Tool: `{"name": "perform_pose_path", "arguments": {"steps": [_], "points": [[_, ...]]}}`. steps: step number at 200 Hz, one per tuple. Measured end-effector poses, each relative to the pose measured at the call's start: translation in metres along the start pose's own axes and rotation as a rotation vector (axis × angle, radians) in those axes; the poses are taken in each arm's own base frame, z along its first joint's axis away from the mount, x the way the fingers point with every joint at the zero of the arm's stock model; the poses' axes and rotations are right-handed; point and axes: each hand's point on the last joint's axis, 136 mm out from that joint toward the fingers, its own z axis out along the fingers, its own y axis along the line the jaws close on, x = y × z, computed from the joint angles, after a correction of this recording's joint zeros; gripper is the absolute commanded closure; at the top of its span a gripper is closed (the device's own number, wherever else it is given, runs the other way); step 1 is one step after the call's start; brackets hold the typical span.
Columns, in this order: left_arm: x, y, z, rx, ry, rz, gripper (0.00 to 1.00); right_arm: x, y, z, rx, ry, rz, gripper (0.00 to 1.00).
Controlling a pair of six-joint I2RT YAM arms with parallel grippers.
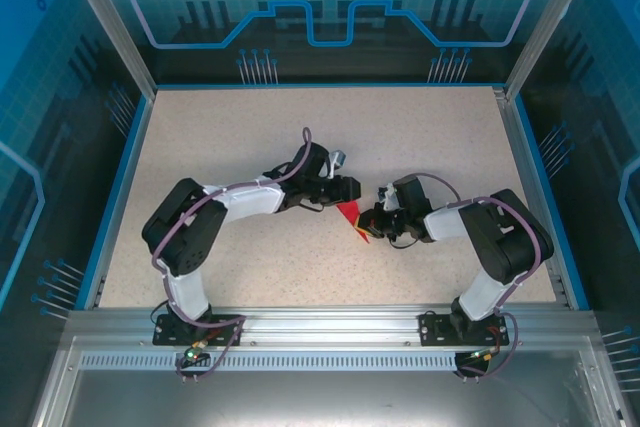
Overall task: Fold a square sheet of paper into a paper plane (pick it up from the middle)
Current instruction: Fold the wing for the fifth time at the center of the table.
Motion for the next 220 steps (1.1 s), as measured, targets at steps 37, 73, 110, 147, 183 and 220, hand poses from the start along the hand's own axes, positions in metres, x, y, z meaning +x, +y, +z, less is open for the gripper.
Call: {"name": "perform_pose_path", "arguments": {"steps": [37,73,110,147,183,220], "points": [[0.008,0.025,0.02,-0.045,0.024,-0.023,0.59,0.0,0.0,0.0,-0.001,-0.001,0.002,0.96],[0.011,0.037,0.028,-0.065,0.025,-0.029,0.6,0.0,0.0,0.0,-0.001,-0.001,0.005,0.96],[0.013,0.047,0.034,-0.09,0.025,-0.032,0.61,0.0,0.0,0.0,-0.002,0.0,0.006,0.99],[0.011,0.049,0.034,-0.094,0.026,-0.031,0.61,0.0,-0.001,0.0,0.001,0.001,0.007,1.0],[0.007,0.05,0.033,-0.081,0.036,-0.025,0.61,0.001,-0.002,0.0,0.007,0.005,0.005,1.0],[-0.014,0.063,0.028,-0.09,0.009,-0.012,0.61,0.001,-0.002,0.001,0.01,0.011,0.002,1.0]]}}
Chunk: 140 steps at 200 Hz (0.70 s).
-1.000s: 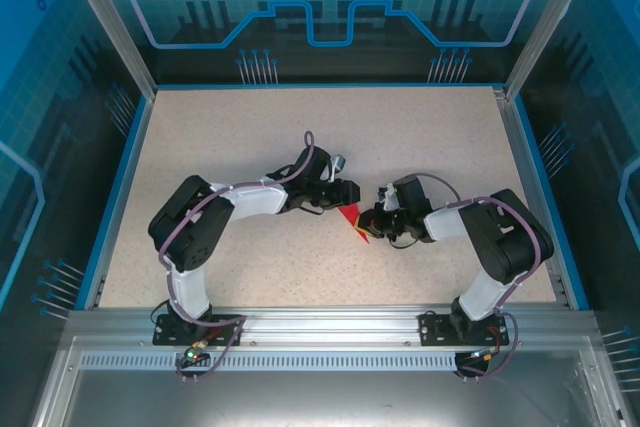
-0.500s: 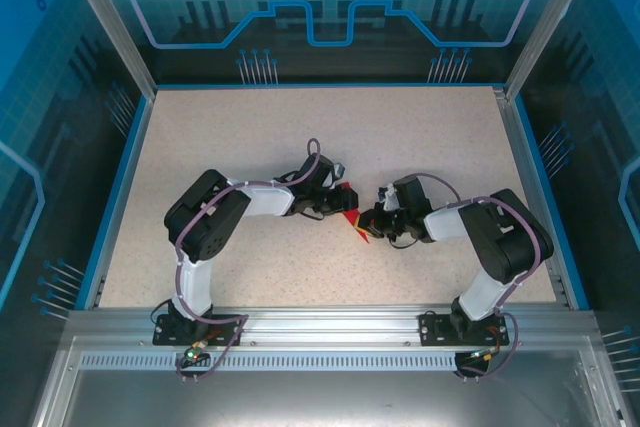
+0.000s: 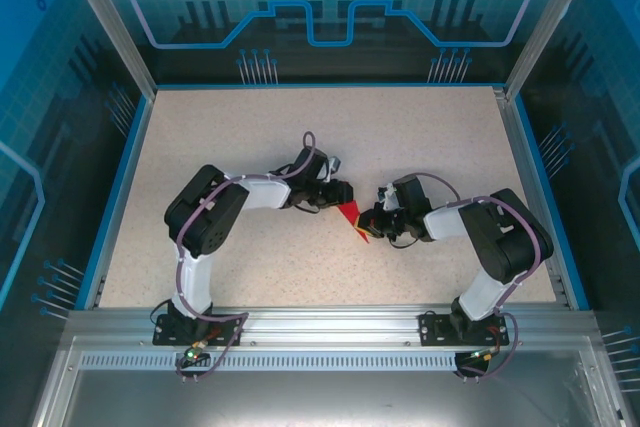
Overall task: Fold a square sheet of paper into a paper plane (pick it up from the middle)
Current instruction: Fold the wing for the fifth time at the center of the table.
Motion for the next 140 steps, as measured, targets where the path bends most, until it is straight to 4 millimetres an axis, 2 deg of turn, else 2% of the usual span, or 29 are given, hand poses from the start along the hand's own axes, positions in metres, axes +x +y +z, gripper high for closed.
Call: {"name": "perform_pose_path", "arguments": {"steps": [28,92,140], "points": [[-0.013,0.008,-0.004,0.005,-0.012,-0.001,0.61,0.0,0.0,0.0,-0.001,0.002,-0.003,1.0],[-0.021,0.011,-0.004,0.025,0.003,0.016,0.6,0.001,0.0,0.001,-0.002,0.012,-0.002,1.0],[-0.045,0.028,-0.013,0.008,-0.039,0.002,0.59,0.001,0.001,0.001,-0.005,0.018,-0.005,1.0]]}}
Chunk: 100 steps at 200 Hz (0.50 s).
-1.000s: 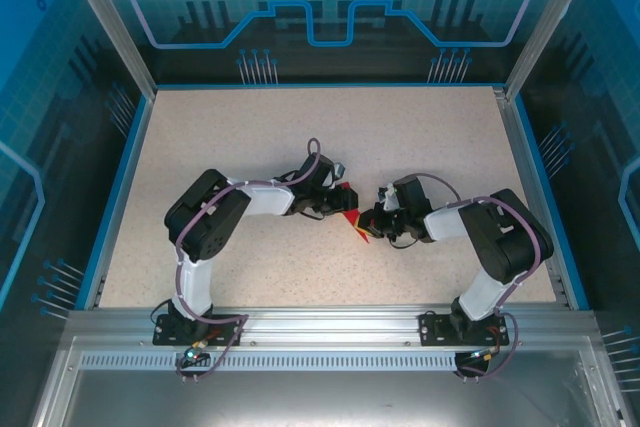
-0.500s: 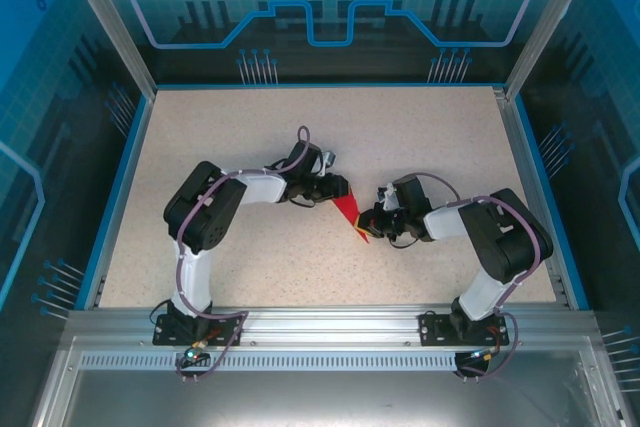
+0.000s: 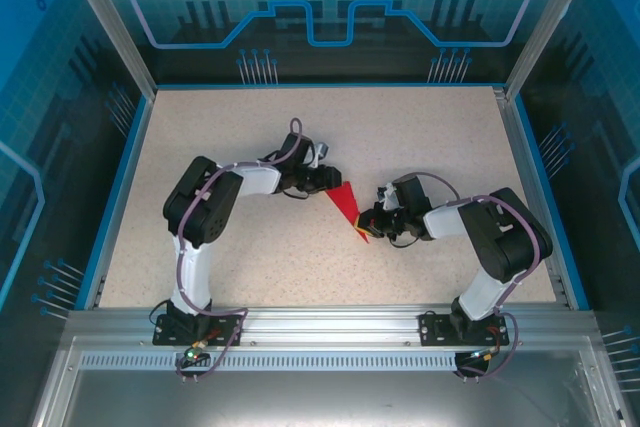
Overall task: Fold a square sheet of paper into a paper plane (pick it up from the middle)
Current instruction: Fold the wing for the fifth time at the center of the table.
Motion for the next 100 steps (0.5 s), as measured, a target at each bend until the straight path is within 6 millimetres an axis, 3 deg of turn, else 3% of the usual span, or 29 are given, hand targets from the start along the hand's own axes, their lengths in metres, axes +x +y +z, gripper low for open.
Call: {"name": "perform_pose_path", "arguments": {"steps": [29,72,100], "points": [[-0.013,0.011,-0.005,-0.014,-0.021,-0.022,0.59,0.0,0.0,0.0,-0.004,0.005,0.002,1.0],[-0.016,0.014,-0.009,-0.02,-0.028,-0.032,0.57,0.0,0.001,0.0,-0.012,0.009,0.004,1.0],[-0.015,0.012,-0.028,-0.037,-0.037,-0.047,0.57,0.0,0.003,0.001,-0.024,0.011,0.008,1.0]]}}
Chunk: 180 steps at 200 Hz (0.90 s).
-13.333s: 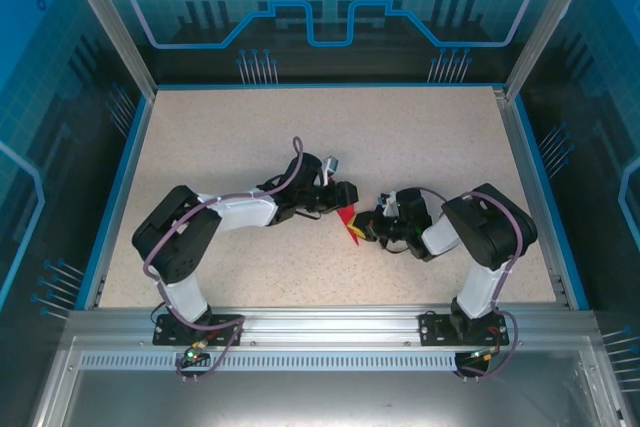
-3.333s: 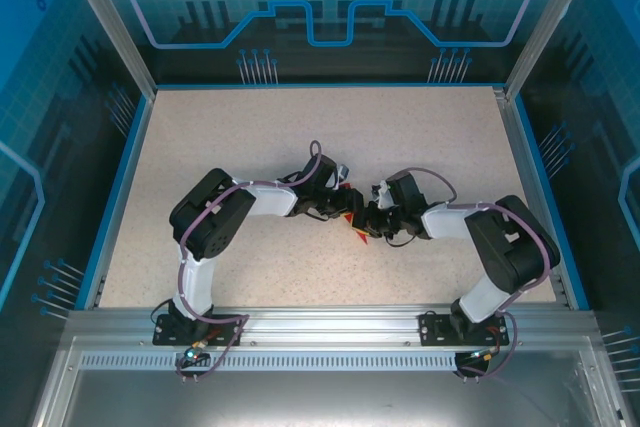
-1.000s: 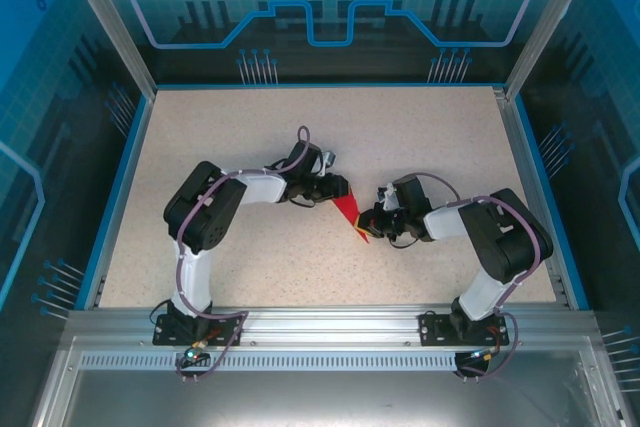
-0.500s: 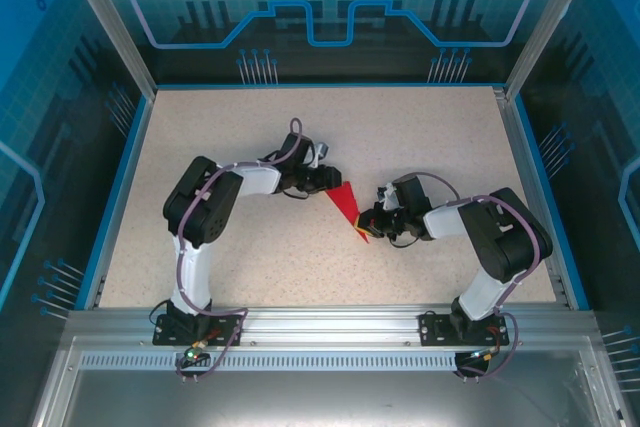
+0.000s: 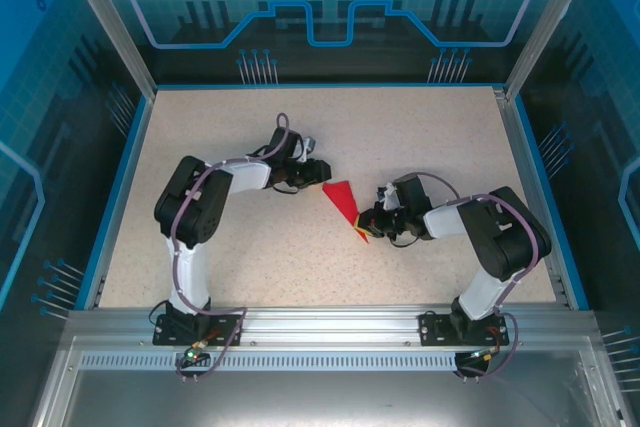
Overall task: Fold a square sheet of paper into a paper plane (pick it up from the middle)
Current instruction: Fold the wing for the fifth time at the center of the table.
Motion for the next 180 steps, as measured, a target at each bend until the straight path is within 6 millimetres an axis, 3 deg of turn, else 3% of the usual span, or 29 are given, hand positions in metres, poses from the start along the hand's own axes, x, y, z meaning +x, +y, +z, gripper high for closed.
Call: {"name": "perform_pose_path", "arguments": {"steps": [45,67,90,122,180], "points": [[-0.012,-0.05,-0.053,0.073,-0.093,0.05,0.57,0.0,0.003,0.002,-0.017,-0.022,0.041,1.0],[0.0,-0.072,-0.066,0.108,-0.097,0.065,0.57,0.0,0.007,0.007,-0.019,-0.064,0.059,1.0],[0.03,-0.082,-0.057,0.12,-0.038,0.064,0.57,0.011,0.019,0.021,-0.028,-0.078,0.066,1.0],[0.076,-0.082,-0.034,0.104,0.07,0.05,0.59,0.026,0.03,0.034,-0.035,-0.083,0.082,1.0],[0.092,-0.054,-0.007,0.037,0.107,-0.01,0.6,0.027,0.029,0.032,-0.015,-0.104,0.108,1.0]]}}
